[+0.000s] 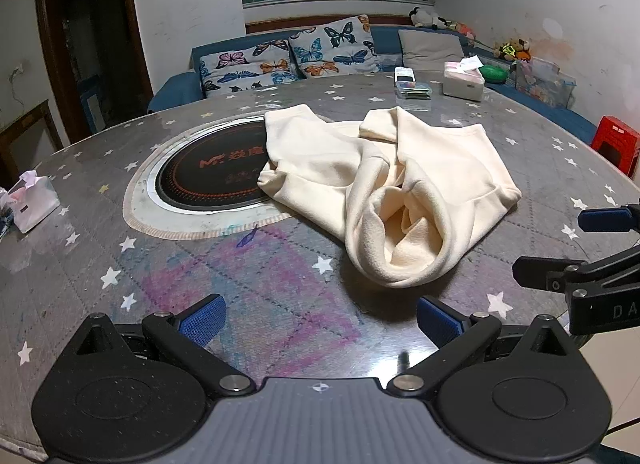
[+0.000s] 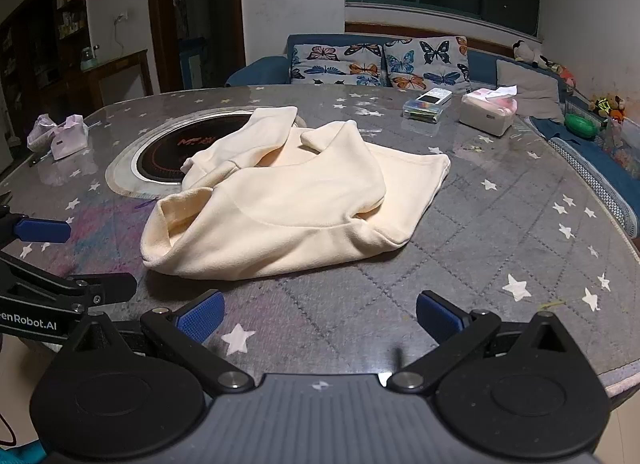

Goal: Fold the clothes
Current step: 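Move both grippers toward the crumpled cream sweatshirt, then grasp the cream sweatshirt edge with both grippers side by side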

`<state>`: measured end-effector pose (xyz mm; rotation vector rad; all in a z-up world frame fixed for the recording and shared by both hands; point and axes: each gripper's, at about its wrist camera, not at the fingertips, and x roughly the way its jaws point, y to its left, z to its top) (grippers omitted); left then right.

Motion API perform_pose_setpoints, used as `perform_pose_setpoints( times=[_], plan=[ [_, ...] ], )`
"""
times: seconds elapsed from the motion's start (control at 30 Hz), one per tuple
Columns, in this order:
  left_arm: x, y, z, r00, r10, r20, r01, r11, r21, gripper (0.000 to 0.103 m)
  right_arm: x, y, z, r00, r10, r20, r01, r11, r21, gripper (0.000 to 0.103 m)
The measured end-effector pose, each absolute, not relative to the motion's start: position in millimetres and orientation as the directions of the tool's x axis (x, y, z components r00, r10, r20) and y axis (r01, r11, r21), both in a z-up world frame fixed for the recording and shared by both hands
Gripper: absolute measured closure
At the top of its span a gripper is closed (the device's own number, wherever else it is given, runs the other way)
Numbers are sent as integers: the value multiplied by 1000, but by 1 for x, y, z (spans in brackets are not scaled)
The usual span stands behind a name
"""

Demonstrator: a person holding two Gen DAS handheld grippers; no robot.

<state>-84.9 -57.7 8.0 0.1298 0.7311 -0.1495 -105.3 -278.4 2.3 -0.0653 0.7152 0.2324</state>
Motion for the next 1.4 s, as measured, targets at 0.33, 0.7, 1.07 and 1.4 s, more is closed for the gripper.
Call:
perform_pose_setpoints(
  times=[0.33, 0.7, 1.07, 1.4],
  plan=[
    [-82, -58, 7, 729, -89, -679, 181, 981, 67, 0, -102, -277, 2, 728, 190, -659, -237, 971, 18, 0],
    [-77, -56, 7, 727, -89, -681, 183, 981, 66, 0, -94, -272, 4, 725, 190, -662, -257, 966, -4, 0],
    [-64, -51, 13, 726, -97, -681, 184, 981, 56, 0, -74, -268, 11, 724, 200, -661, -288, 957, -25, 0],
    [-47, -46, 22, 728, -92, -680, 185, 981, 65, 0, -45, -274, 21, 732, 209, -648, -300, 953, -31, 0]
  ],
)
